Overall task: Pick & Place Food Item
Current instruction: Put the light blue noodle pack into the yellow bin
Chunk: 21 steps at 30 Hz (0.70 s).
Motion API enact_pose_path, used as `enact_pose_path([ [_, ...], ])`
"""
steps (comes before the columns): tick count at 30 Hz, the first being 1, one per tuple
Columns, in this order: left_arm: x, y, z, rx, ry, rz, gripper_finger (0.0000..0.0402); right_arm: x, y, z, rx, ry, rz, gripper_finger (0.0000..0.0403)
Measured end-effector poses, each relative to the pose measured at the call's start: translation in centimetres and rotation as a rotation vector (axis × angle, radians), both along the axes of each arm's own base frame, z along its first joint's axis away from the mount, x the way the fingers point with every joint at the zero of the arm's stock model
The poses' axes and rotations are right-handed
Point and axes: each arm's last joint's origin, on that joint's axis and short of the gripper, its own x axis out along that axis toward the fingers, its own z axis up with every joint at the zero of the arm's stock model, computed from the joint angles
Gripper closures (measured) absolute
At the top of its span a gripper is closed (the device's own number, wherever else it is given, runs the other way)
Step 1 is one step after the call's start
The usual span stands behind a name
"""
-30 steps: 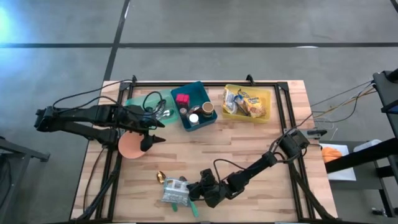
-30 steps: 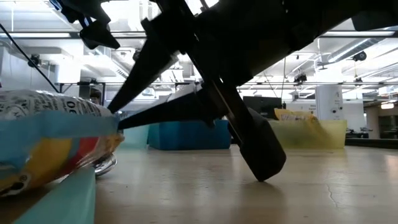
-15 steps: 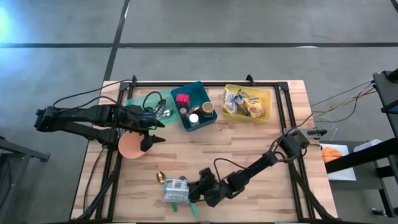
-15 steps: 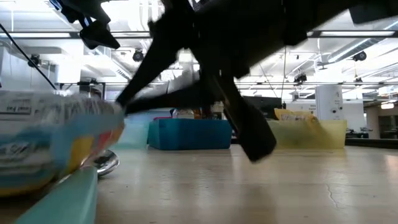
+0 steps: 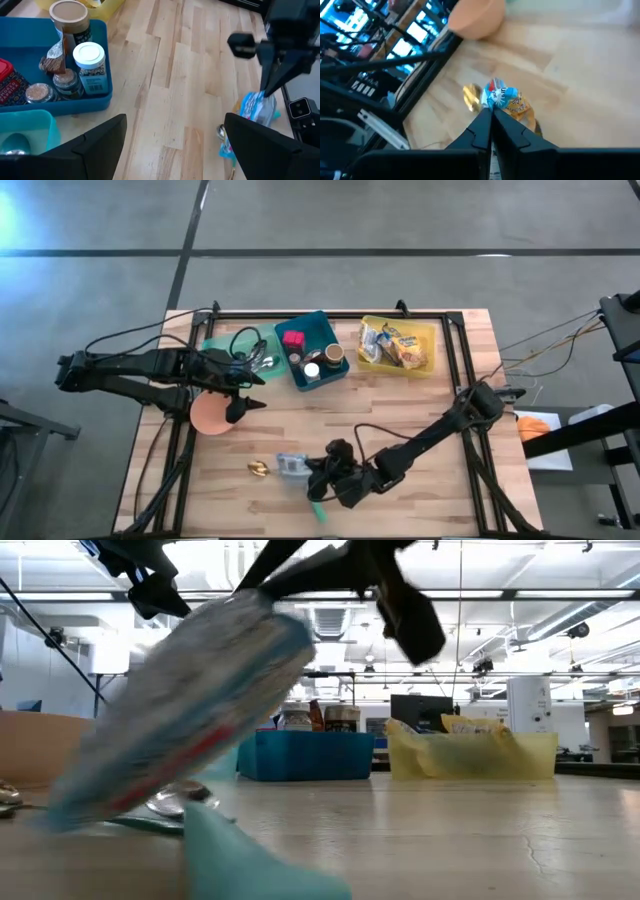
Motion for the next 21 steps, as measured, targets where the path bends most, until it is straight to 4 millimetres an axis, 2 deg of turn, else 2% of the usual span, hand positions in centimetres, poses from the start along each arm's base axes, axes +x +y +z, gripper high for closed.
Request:
enact_pose_path([
  [8,0.0,0.0,0.0,0.0,0.0,0.0,0.006,-1.1,-0.8,4.0,-0.098,-0.041,-0.014,0.0392],
  [14,0.0,0.0,0.0,0.0,0.0,0.0,0.006,-2.7,-2.0,7.0,-0.181,-0.028,-0.064,0.0392],
  [21,0.0,0.0,0.0,0.0,0.0,-0.001,0.006,-5.2,-3.7,9.0,-0.243,0.068,-0.119,0.0392],
])
